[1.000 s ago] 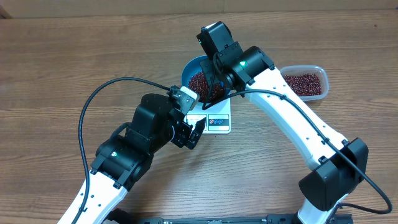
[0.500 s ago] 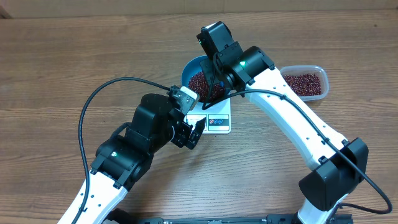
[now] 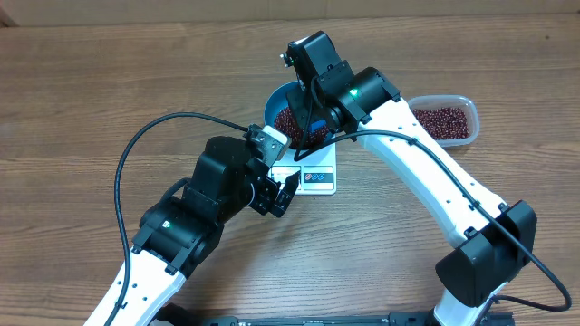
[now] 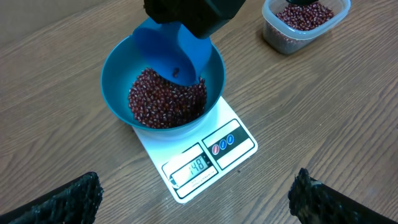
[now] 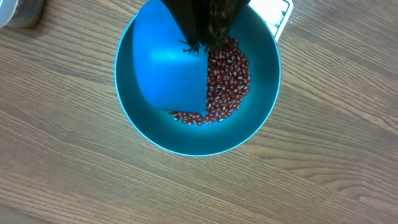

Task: Scoop item into bowl and weigh 150g on scale
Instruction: 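Lower the scoop deeper into the bowl and tip out remaining beans, then move the empty scoop from the bowl to the clear bean tub, then lower the scoop into the red beans in the tub and scoop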

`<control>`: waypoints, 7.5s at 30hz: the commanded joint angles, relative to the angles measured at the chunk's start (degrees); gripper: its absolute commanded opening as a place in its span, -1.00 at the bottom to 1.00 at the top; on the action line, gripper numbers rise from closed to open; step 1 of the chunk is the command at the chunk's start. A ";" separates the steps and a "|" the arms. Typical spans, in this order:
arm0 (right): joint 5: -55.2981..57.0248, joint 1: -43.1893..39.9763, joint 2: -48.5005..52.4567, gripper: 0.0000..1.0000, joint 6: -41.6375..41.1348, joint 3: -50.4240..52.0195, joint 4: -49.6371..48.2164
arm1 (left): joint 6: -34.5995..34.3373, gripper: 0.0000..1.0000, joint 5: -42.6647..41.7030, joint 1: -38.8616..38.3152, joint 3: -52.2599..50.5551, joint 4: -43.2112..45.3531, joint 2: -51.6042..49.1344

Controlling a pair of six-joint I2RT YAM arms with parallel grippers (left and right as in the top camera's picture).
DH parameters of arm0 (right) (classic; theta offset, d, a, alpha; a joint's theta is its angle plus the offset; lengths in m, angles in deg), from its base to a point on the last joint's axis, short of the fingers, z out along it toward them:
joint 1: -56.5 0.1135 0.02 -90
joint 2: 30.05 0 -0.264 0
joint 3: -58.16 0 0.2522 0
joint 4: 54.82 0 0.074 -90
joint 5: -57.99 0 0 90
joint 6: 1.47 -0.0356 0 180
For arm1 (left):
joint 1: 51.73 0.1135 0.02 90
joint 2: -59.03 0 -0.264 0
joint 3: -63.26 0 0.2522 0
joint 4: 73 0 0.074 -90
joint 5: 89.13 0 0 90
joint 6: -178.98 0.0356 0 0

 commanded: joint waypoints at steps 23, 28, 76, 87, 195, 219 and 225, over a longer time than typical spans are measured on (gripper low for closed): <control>-3.28 0.11 -2.71 -0.93 -0.28 -2.16 -0.37 | -0.35 0.99 0.00 0.11 -0.31 0.02 -0.24; -3.21 0.11 -2.71 -0.93 -0.26 -2.16 -0.37 | -0.35 0.99 0.00 0.11 -0.31 0.02 -0.24; 12.39 2.32 -2.71 -0.93 -1.57 -2.16 -0.15 | -0.35 0.99 0.00 0.11 -0.31 0.09 -0.24; 12.39 2.29 -2.71 -0.93 -1.57 -2.16 -0.35 | -0.35 0.99 0.00 0.11 -0.31 0.07 -0.24; -7.48 -37.31 -1.25 -0.93 -9.81 1.73 10.99 | -0.37 0.99 -0.02 0.11 -0.31 0.04 -0.24; -15.54 -40.41 -8.17 -0.92 16.74 3.08 8.48 | -0.37 0.99 -0.02 0.11 -0.31 0.04 -0.24; -13.55 -40.41 -6.71 -0.92 13.35 6.82 5.66 | -0.37 0.99 -0.02 0.11 -0.31 0.04 -0.24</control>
